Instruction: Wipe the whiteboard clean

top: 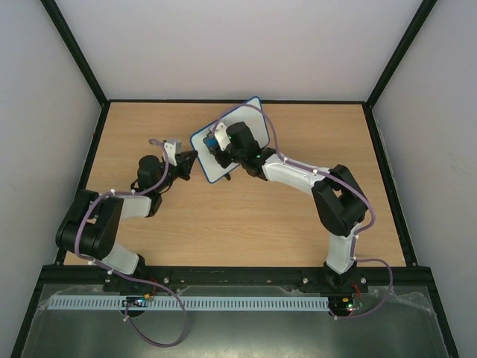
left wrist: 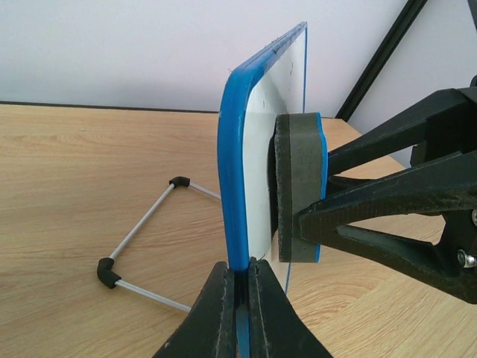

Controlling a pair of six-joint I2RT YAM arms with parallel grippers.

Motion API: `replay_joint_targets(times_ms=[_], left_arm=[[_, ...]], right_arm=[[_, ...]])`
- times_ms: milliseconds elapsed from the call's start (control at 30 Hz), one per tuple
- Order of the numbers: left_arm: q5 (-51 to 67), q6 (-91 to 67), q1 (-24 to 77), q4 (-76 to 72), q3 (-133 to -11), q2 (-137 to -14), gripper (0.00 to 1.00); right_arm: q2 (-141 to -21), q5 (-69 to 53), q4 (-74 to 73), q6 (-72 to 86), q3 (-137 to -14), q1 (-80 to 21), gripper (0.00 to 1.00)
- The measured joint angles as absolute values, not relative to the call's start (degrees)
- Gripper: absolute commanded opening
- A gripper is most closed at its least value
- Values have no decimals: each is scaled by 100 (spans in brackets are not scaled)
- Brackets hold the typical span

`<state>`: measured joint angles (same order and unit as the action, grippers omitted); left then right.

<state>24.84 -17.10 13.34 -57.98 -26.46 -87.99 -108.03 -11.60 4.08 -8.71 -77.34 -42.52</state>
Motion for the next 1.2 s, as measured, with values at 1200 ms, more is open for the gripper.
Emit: replay_joint_targets(times_ms=[1200], left_arm=[[2539, -1717, 1304, -5684, -2834, -8921, 3]], right_arm=[[-10853, -1160, 808, -596, -7795, -4305, 2]])
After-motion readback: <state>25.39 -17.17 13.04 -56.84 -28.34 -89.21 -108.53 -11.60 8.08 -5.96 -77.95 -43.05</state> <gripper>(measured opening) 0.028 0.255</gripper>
